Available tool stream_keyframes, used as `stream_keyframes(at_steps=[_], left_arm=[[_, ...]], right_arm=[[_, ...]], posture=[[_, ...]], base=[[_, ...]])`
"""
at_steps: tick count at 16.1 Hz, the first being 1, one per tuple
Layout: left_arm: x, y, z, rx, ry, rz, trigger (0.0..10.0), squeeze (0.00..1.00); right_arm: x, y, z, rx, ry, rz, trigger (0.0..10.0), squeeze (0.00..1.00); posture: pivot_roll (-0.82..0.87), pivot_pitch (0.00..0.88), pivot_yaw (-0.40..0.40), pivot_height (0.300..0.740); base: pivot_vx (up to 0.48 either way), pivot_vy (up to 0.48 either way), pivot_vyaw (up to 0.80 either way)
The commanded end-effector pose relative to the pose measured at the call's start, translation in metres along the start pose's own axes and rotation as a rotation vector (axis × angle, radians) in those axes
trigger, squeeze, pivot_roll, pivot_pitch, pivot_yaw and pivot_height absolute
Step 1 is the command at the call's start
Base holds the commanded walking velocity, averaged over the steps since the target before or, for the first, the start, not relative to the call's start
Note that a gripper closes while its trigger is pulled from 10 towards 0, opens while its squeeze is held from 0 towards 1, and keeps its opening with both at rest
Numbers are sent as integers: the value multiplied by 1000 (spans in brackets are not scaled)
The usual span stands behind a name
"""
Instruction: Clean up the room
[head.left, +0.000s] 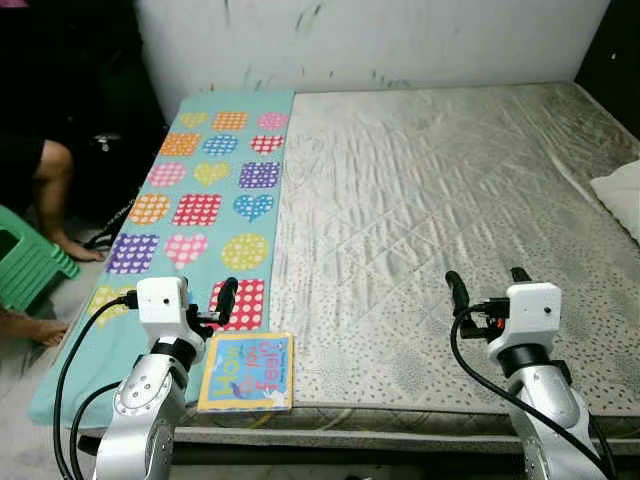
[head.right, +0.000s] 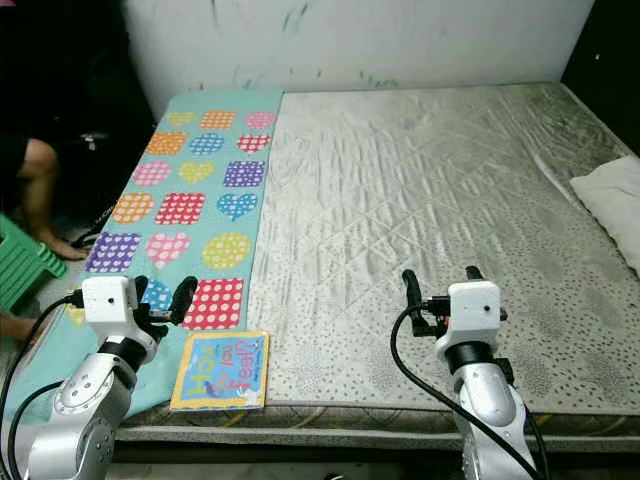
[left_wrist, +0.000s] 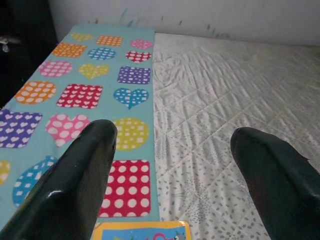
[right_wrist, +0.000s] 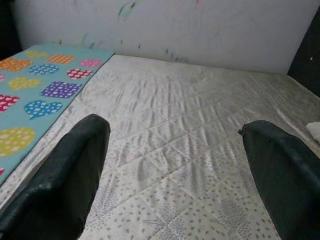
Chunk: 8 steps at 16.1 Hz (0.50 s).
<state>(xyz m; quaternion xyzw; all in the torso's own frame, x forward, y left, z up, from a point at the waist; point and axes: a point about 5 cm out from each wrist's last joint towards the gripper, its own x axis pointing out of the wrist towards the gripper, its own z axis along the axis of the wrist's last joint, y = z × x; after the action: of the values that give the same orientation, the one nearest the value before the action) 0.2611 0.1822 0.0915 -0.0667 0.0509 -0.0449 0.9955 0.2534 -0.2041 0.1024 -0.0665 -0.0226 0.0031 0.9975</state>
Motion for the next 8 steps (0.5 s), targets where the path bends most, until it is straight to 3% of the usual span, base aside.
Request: stream_keyframes(at_steps=[1, 8], left_arm=[[-6, 4, -3, 3, 9, 3, 10000, 0], [-15, 1, 0, -33, 7, -13, 10000, 0]], right_arm=[[-1, 6, 3, 0, -12, 27, 10000, 0], [-7, 2, -1, 16, 7, 12, 10000, 0]], posture=[[-197, 47, 85, 740], [-191, 94, 105, 740]], base=[[0, 0, 0], [0, 0, 0]])
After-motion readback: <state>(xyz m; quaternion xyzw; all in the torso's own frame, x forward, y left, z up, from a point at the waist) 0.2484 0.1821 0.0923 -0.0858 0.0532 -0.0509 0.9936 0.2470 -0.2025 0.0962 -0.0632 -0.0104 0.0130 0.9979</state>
